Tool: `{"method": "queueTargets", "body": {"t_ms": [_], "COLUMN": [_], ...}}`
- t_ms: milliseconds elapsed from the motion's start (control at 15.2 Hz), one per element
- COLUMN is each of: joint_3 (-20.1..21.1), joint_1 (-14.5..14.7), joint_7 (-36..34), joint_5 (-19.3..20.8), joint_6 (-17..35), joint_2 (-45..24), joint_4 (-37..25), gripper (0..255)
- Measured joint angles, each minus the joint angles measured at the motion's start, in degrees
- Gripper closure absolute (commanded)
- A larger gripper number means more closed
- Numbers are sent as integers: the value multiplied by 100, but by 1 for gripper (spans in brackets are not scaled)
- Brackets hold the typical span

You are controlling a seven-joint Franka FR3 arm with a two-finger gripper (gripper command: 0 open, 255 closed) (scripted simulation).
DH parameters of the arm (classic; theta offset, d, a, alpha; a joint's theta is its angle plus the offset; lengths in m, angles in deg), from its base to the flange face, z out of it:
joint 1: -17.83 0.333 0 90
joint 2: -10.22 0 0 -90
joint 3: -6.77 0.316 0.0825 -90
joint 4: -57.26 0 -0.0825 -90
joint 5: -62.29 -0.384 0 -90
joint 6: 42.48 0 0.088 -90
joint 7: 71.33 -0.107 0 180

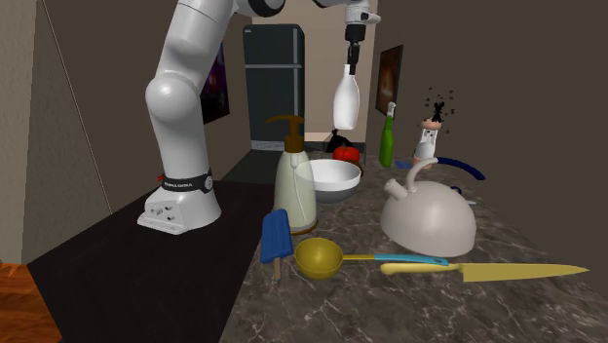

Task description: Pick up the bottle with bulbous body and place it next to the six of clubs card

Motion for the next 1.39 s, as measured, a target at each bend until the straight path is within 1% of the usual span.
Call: {"method": "queueTargets", "body": {"t_ms": [132, 594, 1386], "joint_3": [2, -1, -32], "joint_1": [-46, -140, -217], "joint_7": [-1, -9, -31], "joint_5": [-22, -57, -27], "joint_6": [218, 805, 1684], "joint_2": [67, 177, 142], "joint_4": [285, 985, 1838], "gripper": [255, 255, 255]}}
